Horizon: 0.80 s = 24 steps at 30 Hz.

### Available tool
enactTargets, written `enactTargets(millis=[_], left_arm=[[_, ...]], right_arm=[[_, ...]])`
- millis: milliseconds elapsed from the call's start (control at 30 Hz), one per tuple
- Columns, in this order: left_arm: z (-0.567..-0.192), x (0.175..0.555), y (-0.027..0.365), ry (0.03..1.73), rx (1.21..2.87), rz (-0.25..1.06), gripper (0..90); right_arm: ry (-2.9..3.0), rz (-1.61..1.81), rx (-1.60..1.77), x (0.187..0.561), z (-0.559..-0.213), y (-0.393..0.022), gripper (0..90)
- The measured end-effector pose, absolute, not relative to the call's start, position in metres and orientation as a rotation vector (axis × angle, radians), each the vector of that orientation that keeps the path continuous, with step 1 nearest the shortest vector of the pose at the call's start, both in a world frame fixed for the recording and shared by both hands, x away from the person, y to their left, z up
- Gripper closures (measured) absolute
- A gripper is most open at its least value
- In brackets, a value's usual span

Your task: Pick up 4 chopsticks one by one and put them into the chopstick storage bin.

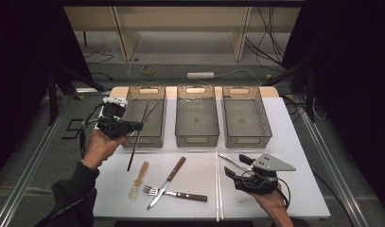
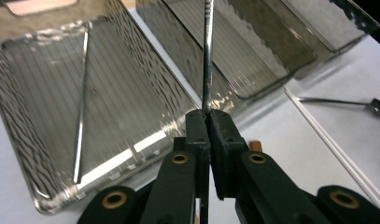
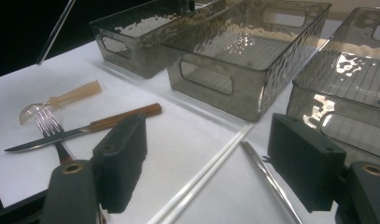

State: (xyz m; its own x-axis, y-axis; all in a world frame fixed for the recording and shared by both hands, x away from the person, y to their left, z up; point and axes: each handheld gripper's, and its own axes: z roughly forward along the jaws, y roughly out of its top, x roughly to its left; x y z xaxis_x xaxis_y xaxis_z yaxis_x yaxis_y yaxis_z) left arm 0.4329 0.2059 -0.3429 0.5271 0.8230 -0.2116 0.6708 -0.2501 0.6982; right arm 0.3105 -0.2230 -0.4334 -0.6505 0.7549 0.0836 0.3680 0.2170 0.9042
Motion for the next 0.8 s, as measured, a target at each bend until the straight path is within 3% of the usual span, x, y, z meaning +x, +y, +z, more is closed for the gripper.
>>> enactTargets(millis=[800], left_arm=[[-0.313,0.5,0.216,1.236,1.975,0.373,86.4]], right_arm=[[2.121,1.422,1.048,0.311,-0.434,-0.223,29.4]])
